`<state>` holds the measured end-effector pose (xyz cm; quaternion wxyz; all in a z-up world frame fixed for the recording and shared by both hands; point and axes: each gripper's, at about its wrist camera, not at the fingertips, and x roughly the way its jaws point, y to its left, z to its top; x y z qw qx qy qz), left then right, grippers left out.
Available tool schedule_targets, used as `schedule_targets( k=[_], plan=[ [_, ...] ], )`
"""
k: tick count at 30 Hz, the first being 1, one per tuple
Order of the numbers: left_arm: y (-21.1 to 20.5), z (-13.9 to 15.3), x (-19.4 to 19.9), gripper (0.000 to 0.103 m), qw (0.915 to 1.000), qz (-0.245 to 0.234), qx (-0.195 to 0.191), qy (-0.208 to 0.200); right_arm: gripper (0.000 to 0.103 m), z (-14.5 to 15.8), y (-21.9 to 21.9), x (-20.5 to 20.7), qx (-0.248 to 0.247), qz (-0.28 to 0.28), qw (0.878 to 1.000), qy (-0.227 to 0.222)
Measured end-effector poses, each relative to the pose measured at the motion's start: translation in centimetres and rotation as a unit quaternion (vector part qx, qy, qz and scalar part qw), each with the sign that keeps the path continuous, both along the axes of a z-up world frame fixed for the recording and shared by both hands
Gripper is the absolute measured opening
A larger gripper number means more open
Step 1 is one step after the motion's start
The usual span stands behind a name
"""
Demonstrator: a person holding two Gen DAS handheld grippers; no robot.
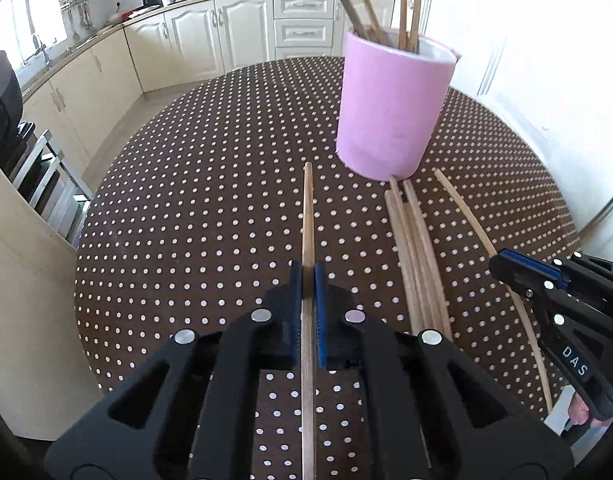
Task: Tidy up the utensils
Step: 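Lift both held chopsticks upright and carry them over the pink cup's opening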
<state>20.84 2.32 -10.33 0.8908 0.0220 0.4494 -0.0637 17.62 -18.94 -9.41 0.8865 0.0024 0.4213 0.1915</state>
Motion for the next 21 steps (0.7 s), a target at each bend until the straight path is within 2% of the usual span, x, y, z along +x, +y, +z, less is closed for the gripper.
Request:
schedule_targets(
  k=[5, 11, 21],
  plan=[
    [-0.1, 0.8, -1.4, 0.007, 0.9991, 0.000, -0.005, -0.043, 0.005, 1.6, -0.2, -0.6, 0.014, -0.003, 1.000, -0.028],
    [-0.7, 1.9, -2.2, 0.007, 0.9964, 0.008, -0.012, -0.084, 0.005, 4.2, -0.5, -1.5, 0.032, -0.016, 0.996, -0.086],
    [-0.1, 4.4, -3.4, 0.007, 0.9915, 0.011, -0.022, -0.128, 0.005, 4.9, -1.6, -1.6, 0.058, -0.024, 0.993, -0.101]
  ],
)
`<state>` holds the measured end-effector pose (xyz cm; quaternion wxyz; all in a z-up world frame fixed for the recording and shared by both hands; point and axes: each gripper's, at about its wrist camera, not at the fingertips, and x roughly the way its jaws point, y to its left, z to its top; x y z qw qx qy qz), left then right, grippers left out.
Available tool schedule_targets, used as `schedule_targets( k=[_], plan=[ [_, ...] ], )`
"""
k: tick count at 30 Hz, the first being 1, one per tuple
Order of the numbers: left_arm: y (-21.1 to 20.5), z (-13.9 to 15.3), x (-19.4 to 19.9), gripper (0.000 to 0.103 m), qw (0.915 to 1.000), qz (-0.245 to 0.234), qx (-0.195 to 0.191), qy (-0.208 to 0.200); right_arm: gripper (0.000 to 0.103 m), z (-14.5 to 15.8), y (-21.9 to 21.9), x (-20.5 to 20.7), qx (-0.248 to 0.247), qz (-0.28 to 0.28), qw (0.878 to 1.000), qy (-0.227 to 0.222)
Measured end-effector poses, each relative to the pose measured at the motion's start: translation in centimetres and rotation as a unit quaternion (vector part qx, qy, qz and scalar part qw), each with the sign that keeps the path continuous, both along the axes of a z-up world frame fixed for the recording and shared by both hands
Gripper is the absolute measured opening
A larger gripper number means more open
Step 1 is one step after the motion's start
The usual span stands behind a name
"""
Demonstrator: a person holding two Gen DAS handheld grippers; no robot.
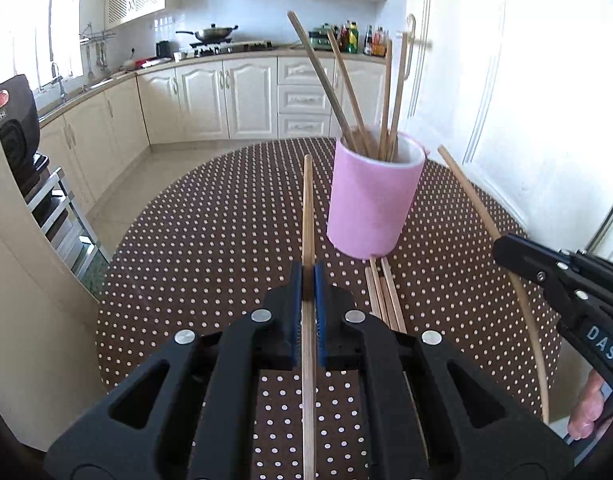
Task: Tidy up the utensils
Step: 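Lift both held chopsticks upright and carry them over the pink cup's opening, then lower both upright chopsticks down into the pink cup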
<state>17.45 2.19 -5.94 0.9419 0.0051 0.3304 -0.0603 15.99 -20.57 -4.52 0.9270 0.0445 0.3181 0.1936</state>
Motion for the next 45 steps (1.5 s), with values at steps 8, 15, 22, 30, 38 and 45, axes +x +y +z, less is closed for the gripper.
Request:
schedule_targets(
  k=[8, 15, 22, 30, 38, 45],
  plan=[
    [0.6, 1.9, -0.8, 0.007, 0.9995, 0.004, -0.016, -0.027, 0.005, 1.5, -0.7, 0.1, 0.031, -0.025, 0.999, -0.028],
    [0.6, 4.1, -1.1, 0.007, 0.9977, 0.004, -0.033, -0.059, 0.005, 3.2, -1.5, 0.3, 0.062, -0.035, 0.995, -0.064],
    [0.2, 5.8, -0.7, 0.007, 0.9966, 0.007, -0.035, -0.074, 0.005, 4.5, -1.7, 0.4, 0.073, -0.051, 0.990, -0.106],
    [-0.3, 6.6, 0.4, 0.007, 0.9958, 0.011, -0.034, -0.084, 0.005, 5.0, -1.5, 2.0, 0.079, -0.050, 0.989, -0.113],
    [-0.8, 8.1, 1.4, 0.007, 0.9948, 0.006, -0.039, -0.094, 0.005, 5.9, -1.1, 2.9, 0.085, -0.045, 0.987, -0.128],
    [-0.9, 10.2, 1.8, 0.007, 0.9935, -0.005, -0.048, -0.103, 0.005, 7.5, -0.6, 3.5, 0.089, -0.039, 0.984, -0.151]
  ],
)
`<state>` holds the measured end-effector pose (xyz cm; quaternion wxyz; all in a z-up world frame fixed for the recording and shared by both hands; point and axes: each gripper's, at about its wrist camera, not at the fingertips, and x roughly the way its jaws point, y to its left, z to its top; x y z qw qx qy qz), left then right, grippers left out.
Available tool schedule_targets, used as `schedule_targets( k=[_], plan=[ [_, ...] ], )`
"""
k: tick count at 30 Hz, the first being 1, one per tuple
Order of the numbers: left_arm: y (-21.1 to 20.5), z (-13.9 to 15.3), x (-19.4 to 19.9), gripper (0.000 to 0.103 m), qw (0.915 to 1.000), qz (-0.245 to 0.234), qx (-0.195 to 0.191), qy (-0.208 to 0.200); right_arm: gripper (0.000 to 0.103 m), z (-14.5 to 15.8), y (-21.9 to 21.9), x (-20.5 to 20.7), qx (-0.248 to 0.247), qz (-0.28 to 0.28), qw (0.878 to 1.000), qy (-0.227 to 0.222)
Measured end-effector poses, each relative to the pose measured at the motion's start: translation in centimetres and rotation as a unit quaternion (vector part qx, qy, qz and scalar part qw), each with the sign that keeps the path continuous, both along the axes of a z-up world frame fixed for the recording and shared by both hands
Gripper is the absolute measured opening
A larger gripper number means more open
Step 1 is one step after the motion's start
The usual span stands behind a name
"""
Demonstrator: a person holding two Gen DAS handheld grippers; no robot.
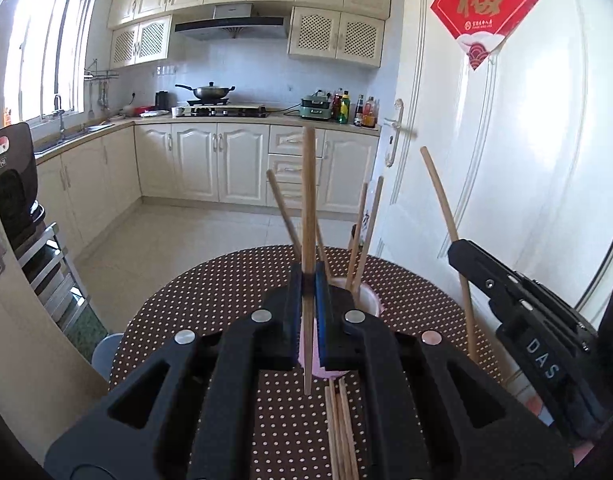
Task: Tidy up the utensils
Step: 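Lower both upright chopsticks down into the pink cup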
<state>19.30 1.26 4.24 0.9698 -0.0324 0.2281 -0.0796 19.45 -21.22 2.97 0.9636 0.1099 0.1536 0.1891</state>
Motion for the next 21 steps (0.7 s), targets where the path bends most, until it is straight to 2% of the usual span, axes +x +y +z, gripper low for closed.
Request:
schedule_targets(
  k=[9, 15, 21],
  plan=[
    [-0.3, 2.6, 0.3, 0.007, 0.9995, 0.014, 0.010, -0.027, 0.005, 1.5, -0.6, 1.0, 0.031, -0.006, 0.999, -0.032],
    [-0.1, 4.8, 0.6, 0.007, 0.9987, 0.013, -0.015, -0.047, 0.005, 3.0, -0.5, 1.4, 0.037, -0.013, 0.996, -0.080],
    [-0.3, 5.3, 1.4, 0.007, 0.9981, 0.007, -0.028, -0.055, 0.005, 3.4, -0.9, 3.1, 0.051, -0.022, 0.994, -0.091]
  ],
)
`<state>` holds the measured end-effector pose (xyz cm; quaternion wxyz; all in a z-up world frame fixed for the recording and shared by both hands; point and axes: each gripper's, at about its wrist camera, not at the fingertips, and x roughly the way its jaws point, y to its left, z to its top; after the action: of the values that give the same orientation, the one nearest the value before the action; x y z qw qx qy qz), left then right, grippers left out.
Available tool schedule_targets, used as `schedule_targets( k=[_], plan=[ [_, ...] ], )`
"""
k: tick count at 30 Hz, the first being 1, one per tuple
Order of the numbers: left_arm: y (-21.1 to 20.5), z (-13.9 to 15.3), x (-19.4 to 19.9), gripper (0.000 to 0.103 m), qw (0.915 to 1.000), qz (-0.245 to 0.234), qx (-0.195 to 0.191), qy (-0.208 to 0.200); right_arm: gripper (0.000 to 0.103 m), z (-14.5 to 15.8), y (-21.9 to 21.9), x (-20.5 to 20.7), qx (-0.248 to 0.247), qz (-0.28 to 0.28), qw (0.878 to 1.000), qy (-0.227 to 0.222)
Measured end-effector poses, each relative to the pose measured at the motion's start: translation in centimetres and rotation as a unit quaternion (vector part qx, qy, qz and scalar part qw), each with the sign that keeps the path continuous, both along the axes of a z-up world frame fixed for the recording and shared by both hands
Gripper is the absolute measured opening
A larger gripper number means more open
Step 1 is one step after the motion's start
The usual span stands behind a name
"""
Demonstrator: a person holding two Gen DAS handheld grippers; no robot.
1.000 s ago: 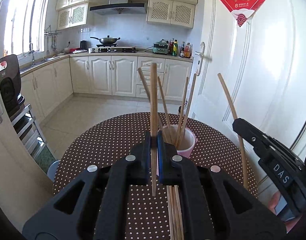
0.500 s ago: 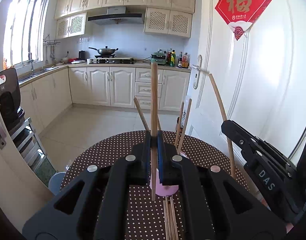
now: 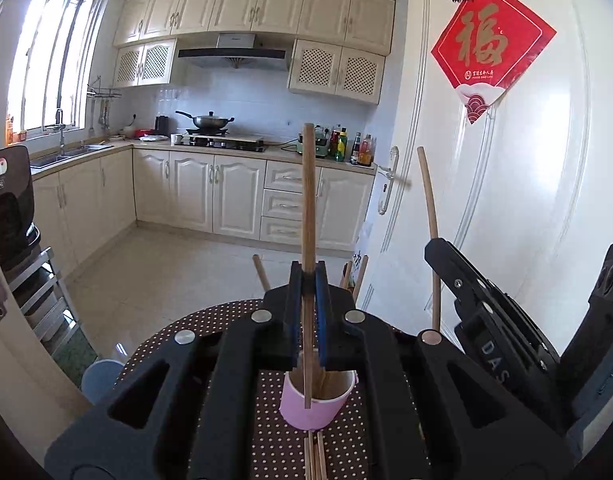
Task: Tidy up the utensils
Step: 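Lower both upright chopsticks down into the pink cup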
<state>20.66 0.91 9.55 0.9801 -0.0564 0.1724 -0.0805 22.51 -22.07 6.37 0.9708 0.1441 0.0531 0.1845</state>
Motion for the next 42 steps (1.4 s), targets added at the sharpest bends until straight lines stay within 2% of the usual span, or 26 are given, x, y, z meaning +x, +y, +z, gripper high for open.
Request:
schedule_targets(
  k=[8, 15, 22, 28, 31, 34, 37, 42],
  plan=[
    [0.6, 0.7, 1.4, 0.007, 0.9996, 0.015, -0.021, -0.011, 0.005, -0.2, -0.2, 1.2, 0.025, -0.009, 0.999, -0.025],
    [0.7, -0.7, 3.3, 0.007, 0.9994, 0.023, -0.026, -0.007, 0.005, -1.6, -0.5, 2.7, 0.045, -0.014, 0.998, -0.037],
    [0.8, -2.8, 5.7, 0.007, 0.9989, 0.012, -0.040, 0.023, 0.005, -2.6, -0.8, 3.8, 0.056, -0.012, 0.997, -0.042],
    [0.4, -4.3, 6.6, 0.007, 0.9985, 0.001, -0.033, 0.042, 0.005, -3.8, -0.7, 4.7, 0.056, -0.019, 0.997, -0.054],
    [0.1, -5.0, 6.9, 0.007, 0.9984, 0.000, -0.026, 0.049, 0.005, -4.4, -0.9, 5.4, 0.072, -0.014, 0.996, -0.048],
    [-0.1, -5.8, 7.5, 0.007, 0.9980, 0.000, -0.021, 0.059, 0.005, -5.1, -0.6, 6.0, 0.059, -0.037, 0.996, -0.050],
    [-0.1, -6.5, 8.0, 0.007, 0.9974, -0.001, -0.017, 0.069, 0.005, -6.0, -0.6, 7.0, 0.067, -0.026, 0.997, -0.029],
    [-0.2, -7.4, 8.7, 0.007, 0.9968, 0.001, -0.018, 0.078, 0.005, -7.0, -0.3, 7.5, 0.063, -0.033, 0.997, -0.020]
  ],
)
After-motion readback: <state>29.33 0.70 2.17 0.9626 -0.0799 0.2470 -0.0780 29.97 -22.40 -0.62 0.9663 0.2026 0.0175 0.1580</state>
